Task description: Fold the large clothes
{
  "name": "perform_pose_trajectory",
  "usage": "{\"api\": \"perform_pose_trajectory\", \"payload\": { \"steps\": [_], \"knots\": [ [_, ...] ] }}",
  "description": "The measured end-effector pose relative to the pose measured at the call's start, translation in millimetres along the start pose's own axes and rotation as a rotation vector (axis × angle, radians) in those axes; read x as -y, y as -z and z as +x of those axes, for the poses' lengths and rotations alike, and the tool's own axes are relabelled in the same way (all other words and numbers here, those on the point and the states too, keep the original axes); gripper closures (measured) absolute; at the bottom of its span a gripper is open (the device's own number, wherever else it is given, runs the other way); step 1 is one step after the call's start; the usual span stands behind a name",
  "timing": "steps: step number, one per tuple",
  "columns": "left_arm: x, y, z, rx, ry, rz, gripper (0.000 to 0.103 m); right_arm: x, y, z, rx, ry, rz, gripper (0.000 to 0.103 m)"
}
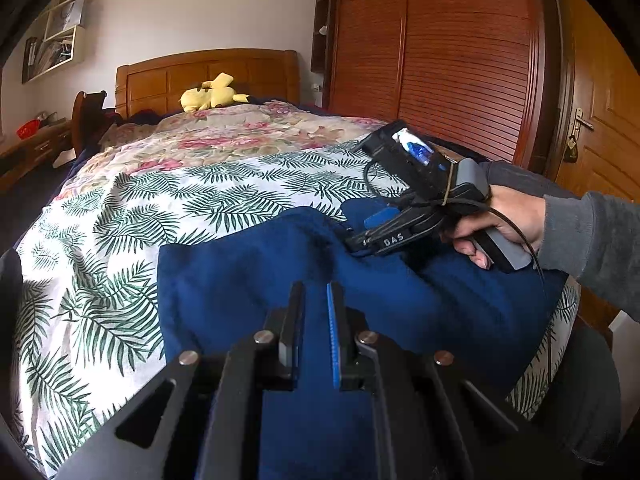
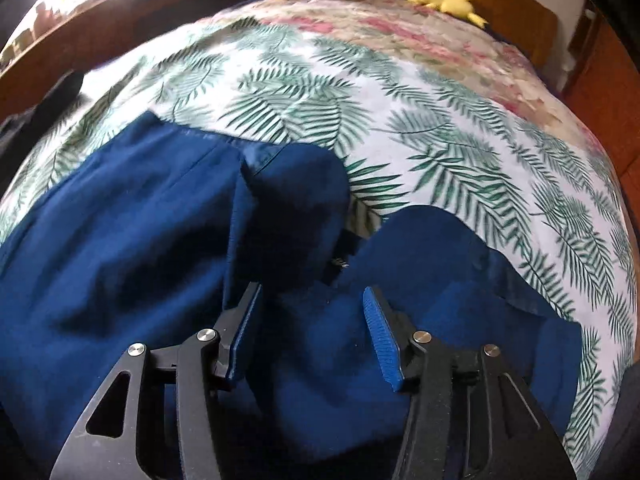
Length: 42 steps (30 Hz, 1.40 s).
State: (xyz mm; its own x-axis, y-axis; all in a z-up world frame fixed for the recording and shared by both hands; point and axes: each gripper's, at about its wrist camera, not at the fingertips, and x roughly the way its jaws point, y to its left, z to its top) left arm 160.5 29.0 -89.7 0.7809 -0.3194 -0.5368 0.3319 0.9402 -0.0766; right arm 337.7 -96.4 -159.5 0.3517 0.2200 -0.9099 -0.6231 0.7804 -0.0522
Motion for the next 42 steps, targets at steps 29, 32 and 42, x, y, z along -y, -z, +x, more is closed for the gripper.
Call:
{"api": "perform_pose_trajectory", "payload": {
  "steps": [29, 32, 42],
  "knots": [
    [11.2, -0.4, -11.5, 0.01, 0.003, 0.02, 0.095, 27.8, -13.6, -76.5, 0.238, 0.1, 0.128, 0.047],
    [19.0, 2.0, -16.9, 0.014, 0.003, 0.022, 0.095, 28.7, 32.6, -99.6, 0.229, 0.092, 0.157, 0.046],
    [53.0, 21.3, -25.5, -0.026, -0.054, 0.046, 0.095, 41.9, 164.8, -151.4, 0.19, 0.144, 0.253, 0.045]
  ]
}}
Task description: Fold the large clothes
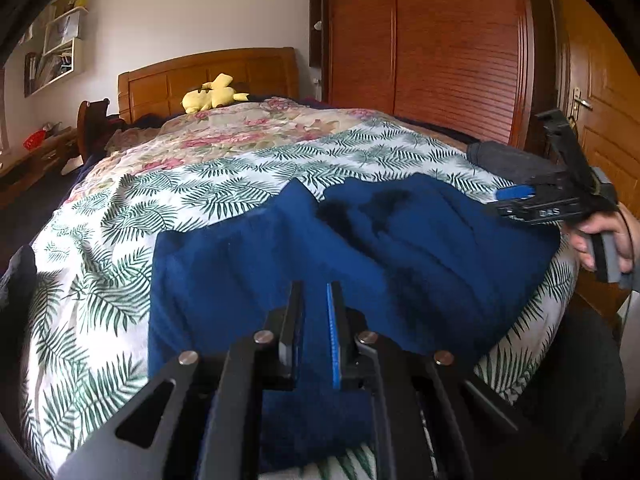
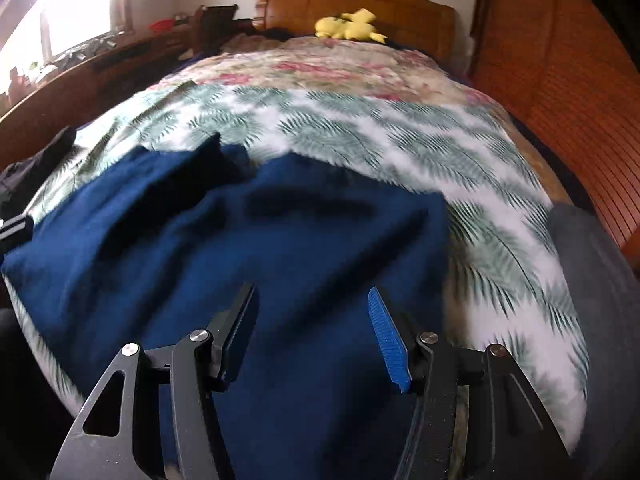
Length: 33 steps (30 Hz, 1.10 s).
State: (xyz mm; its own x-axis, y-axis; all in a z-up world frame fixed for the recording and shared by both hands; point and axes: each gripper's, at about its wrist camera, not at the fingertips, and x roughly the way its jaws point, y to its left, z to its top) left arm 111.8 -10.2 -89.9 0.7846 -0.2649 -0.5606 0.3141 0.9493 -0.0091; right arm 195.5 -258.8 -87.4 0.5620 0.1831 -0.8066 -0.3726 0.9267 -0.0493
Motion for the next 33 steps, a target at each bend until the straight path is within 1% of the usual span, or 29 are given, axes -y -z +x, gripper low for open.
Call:
{"api": "perform_pose_trajectory", "payload": {
  "steps": [2, 5, 7, 12, 15, 22, 33],
  "knots": [
    [10.4, 3.7, -2.9, -0.011, -0.01, 0.01, 0.095, 8.6, 17.0, -8.8, -0.002, 0.008, 0.016, 0.043],
    [23.6, 8.9, -6.1, -0.031, -0.007, 0.021, 0.095, 19.3, 36.0, -19.1, 0.0, 0.023, 0.036, 0.038],
    [34.0, 12.5, -7.3, -0.048, 0.001, 0.02, 0.095, 27.6, 46.4, -22.4, -0.011, 0.016, 0.048, 0.036],
    [48.9, 18.0, -1.9, -0.093, 0.02, -0.013, 0.095, 42.3, 64.7, -24.7, -0.018, 0.0, 0.084, 0.035],
    [56.4, 16.4, 3.9, -0.117, 0.019, -0.016, 0.095, 45.8, 71.8, -24.4, -0.018, 0.005, 0.087, 0.034],
    [73.6, 14.1, 8.7, -0.151, -0.011, -0.007, 0.095, 58.5, 80.7, -11.2, -0.056, -0.049, 0.126, 0.026],
    [101.8, 10.8, 19.5, -0.222, -0.071, -0.018, 0.095, 68.4, 91.6, -9.3, -0.044, -0.151, 0.124, 0.024]
  ]
}}
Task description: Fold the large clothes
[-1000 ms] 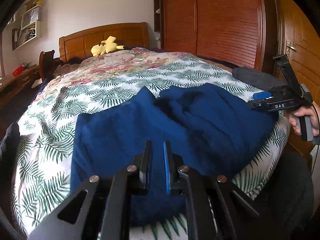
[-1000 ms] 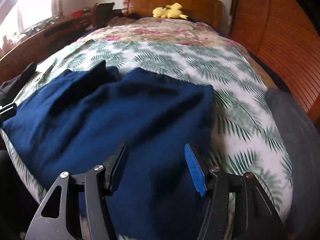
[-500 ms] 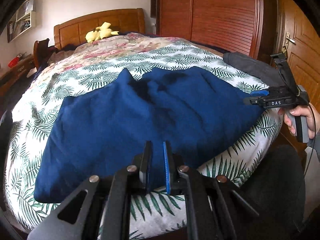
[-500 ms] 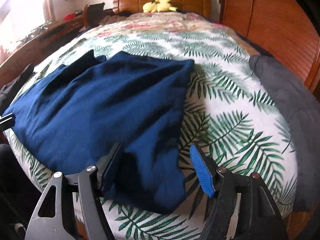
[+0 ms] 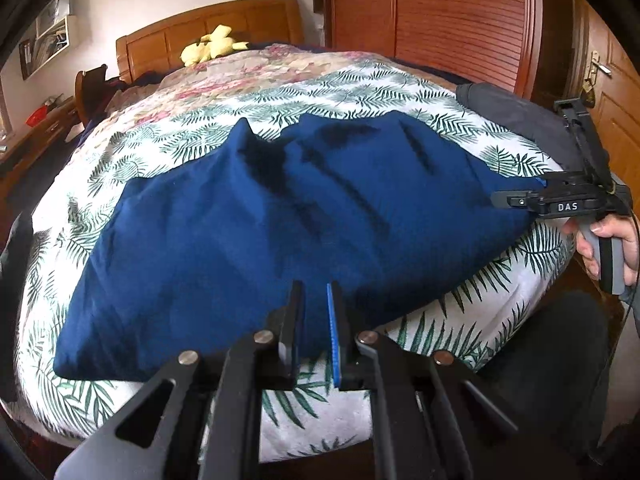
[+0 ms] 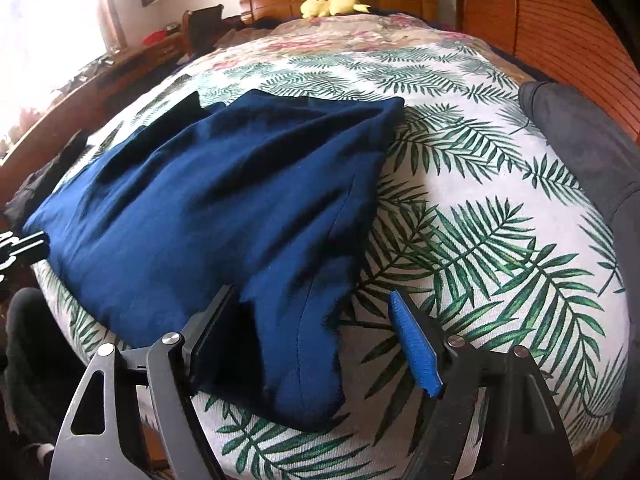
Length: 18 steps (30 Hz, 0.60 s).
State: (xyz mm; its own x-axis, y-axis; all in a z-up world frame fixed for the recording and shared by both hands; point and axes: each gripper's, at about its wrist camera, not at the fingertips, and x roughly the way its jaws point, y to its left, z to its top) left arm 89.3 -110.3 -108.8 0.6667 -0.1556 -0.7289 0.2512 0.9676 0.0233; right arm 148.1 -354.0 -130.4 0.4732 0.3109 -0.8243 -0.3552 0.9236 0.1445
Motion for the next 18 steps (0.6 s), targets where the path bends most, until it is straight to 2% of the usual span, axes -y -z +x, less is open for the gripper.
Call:
{"api": "perform_pose_trajectory", "payload": {
  "steps": [6, 18],
  "knots": [
    [9.6, -0.8, 4.3, -0.034, -0.024, 0.001, 0.095, 4.4, 5.5, -1.8, -0.012, -0.067, -0.01, 0.023],
    [9.1, 0.2, 27.3, -0.09, 0.044, 0.036, 0.095, -1.1, 10.8, -6.1, -0.036, -0.095, 0.008, 0.023]
  ]
}}
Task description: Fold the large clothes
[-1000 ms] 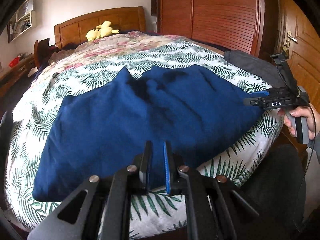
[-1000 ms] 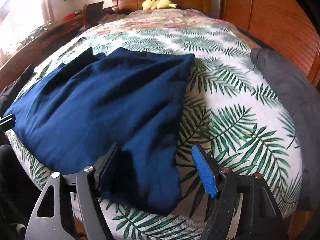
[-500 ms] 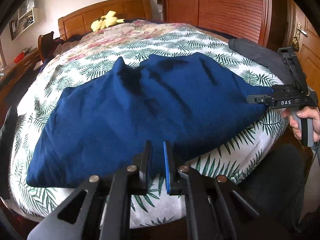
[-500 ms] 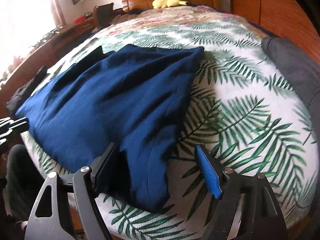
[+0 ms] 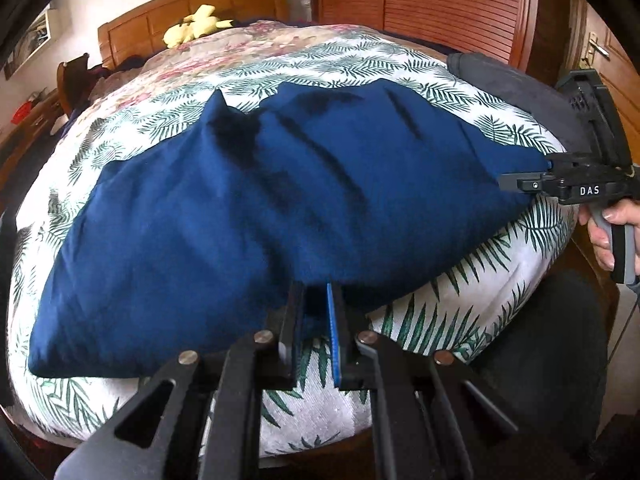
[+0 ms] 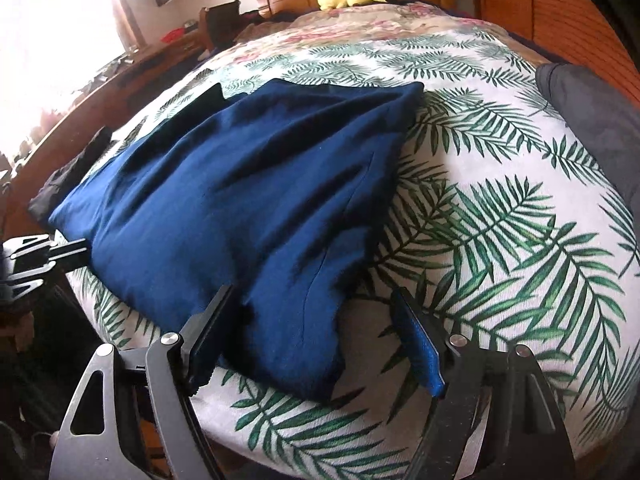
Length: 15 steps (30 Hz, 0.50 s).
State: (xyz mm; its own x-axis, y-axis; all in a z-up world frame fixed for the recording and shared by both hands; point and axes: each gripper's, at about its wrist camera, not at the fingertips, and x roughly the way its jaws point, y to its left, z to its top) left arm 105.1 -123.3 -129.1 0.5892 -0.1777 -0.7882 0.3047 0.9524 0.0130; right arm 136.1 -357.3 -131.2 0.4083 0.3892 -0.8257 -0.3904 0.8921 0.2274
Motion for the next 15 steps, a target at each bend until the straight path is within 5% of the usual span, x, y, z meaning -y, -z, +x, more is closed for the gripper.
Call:
{"api": "perform_pose_trajectory", "payload": {
  "steps": [5, 15],
  "knots": [
    [-1.5, -2.0, 3.7, -0.003, 0.017, 0.0, 0.095, -12.1, 3.1, 1.9, -0.014, -0.013, -0.01, 0.024],
    [-3.1, -2.0, -5.0, 0.025, 0.036, -0.009, 0.095, -17.0, -8.1, -3.6, 0.042, -0.059, 0.024, 0.075]
  ]
}}
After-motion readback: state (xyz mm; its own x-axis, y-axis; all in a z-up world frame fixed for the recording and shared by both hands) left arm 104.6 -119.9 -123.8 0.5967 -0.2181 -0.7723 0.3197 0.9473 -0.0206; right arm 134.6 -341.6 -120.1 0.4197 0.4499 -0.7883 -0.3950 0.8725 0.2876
